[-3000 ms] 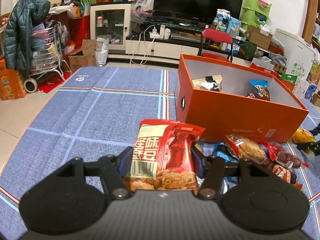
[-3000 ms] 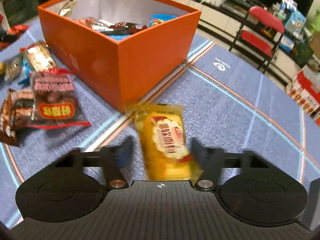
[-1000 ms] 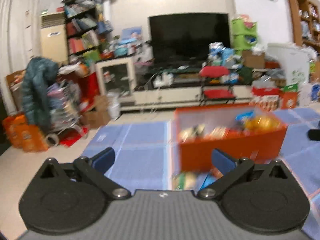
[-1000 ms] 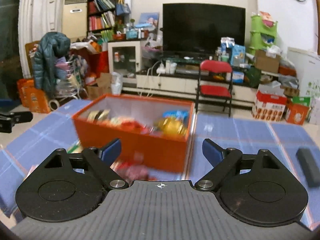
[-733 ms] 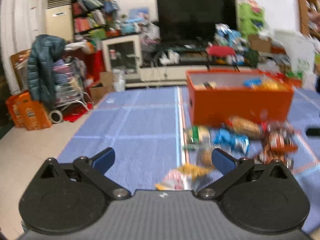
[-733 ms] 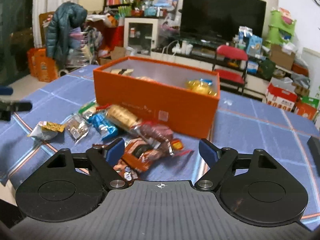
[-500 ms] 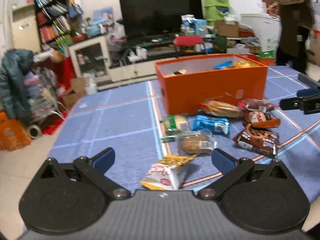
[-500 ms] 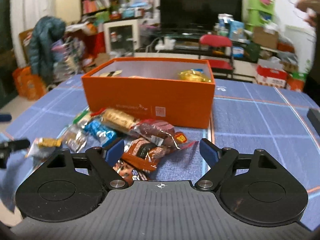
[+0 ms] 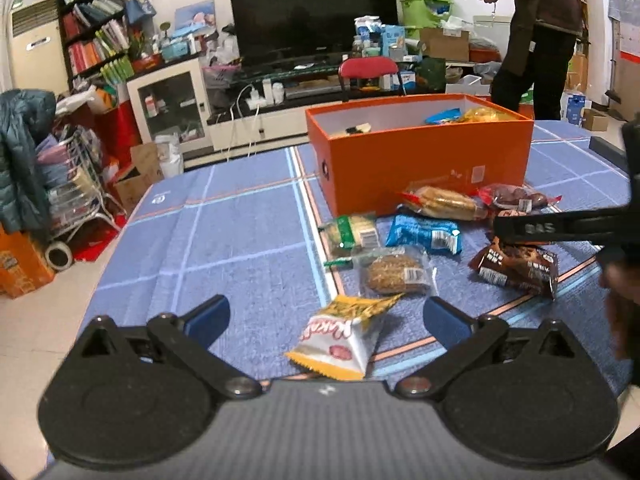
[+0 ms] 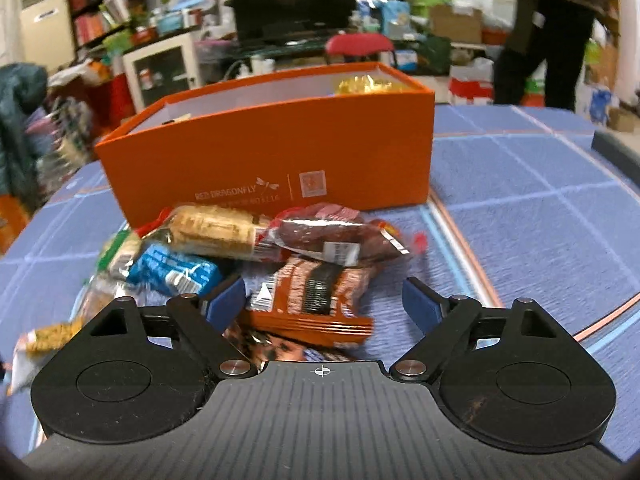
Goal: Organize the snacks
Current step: 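Return both tools to the snack pile beside the box, then close the right tool on a brown chocolate packet while the left tool grasps a white-yellow chip packet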
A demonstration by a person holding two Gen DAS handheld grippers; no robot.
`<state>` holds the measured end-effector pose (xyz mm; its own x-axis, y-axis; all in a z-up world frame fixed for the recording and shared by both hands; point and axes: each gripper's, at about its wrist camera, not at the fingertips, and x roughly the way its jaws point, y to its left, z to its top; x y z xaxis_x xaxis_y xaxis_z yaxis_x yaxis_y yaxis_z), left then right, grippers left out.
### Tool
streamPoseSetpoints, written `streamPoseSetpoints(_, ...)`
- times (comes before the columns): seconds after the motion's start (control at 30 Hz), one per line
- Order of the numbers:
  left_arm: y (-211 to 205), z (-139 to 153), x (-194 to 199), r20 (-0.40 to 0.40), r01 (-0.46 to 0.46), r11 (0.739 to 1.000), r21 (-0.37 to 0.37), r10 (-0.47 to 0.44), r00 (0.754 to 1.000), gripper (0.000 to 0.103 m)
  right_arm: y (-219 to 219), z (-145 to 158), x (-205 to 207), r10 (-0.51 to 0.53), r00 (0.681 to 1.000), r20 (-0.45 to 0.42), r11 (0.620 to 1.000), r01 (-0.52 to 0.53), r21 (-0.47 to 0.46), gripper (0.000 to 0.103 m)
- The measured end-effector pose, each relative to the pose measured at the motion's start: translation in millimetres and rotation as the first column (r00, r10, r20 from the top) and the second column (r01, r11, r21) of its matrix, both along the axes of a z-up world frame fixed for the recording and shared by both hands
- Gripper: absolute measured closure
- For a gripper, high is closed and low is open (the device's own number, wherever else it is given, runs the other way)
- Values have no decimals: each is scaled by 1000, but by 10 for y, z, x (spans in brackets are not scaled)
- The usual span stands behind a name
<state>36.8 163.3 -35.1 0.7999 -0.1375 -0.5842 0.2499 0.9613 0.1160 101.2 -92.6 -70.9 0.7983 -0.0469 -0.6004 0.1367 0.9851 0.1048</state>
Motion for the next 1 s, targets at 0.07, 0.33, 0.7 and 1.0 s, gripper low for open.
streamPoseSetpoints(0.07,20,-16,4,-13,-3,1000,-8,2,1000,1,42,-45,90,13,1000,-10,1000,-13,-11,45)
streamPoseSetpoints(0.33,-10,-42,12,-29,22,1000,-17,-22,999,1,-348,30,90,116,991,-73,992,-112,59,55)
streamPoseSetpoints(0.7,-179,-132,62,-57,81,997,-20,-82,995,1,-660,125,267,266,950,-161,957,-241,159,69)
streamPoseSetpoints(1.0,-134,-276,323,-152,58,993,-100,-72,986,9,-803,17,218,299,937,-178,954,-291,69,68)
